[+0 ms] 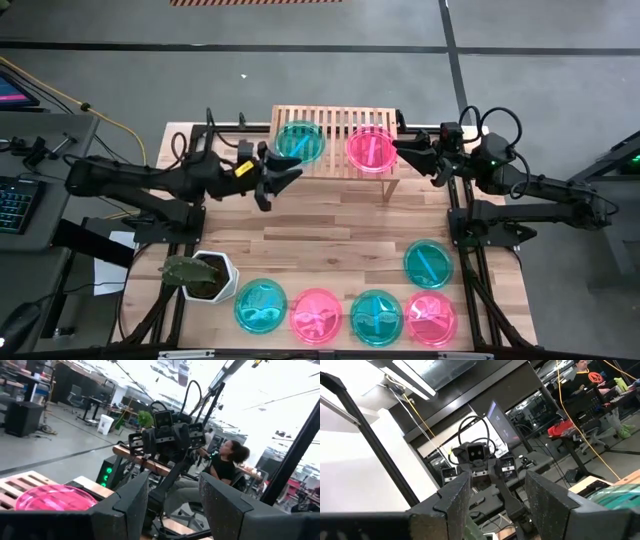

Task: Place and stack plates onto a shelf
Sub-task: Stack the top blue plate on the blue plate

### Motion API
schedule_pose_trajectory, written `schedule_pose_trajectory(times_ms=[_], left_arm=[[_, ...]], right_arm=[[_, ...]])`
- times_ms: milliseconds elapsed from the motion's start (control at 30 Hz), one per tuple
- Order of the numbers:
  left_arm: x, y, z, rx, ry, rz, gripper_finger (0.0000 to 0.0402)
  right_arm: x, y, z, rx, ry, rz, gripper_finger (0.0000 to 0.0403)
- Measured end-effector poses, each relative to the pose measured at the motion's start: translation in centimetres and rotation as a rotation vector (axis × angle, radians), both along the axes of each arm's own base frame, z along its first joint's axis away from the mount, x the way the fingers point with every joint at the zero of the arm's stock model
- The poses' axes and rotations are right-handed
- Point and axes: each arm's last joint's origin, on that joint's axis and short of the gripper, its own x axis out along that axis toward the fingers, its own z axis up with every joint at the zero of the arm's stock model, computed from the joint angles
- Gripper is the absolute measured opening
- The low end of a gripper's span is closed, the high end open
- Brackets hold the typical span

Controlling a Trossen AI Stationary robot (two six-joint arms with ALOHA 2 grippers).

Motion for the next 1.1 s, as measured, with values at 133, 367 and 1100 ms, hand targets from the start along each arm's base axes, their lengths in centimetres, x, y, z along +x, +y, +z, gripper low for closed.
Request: schedule_pose_trajectory(times_ms=[133,367,1100], left_arm=[[-0.4,0.2,0.3,0.016,-0.007,0.011,0.0165],[-0.9,0.6,0.6,0.032,-0.016,0.033,0.0165],[-0.9,1.1,0.6,0.051,-0.009,0.054,0.0165]], right_arm=[[0.1,0.0,-0.2,0.053,0.032,0.024,0.0177],[-0.4,1.9,-1.9,0.319,0.696,0.253,0.0177],[-3.3,5.6,-19.3,0.658,1.659,-0.106,0.0177]])
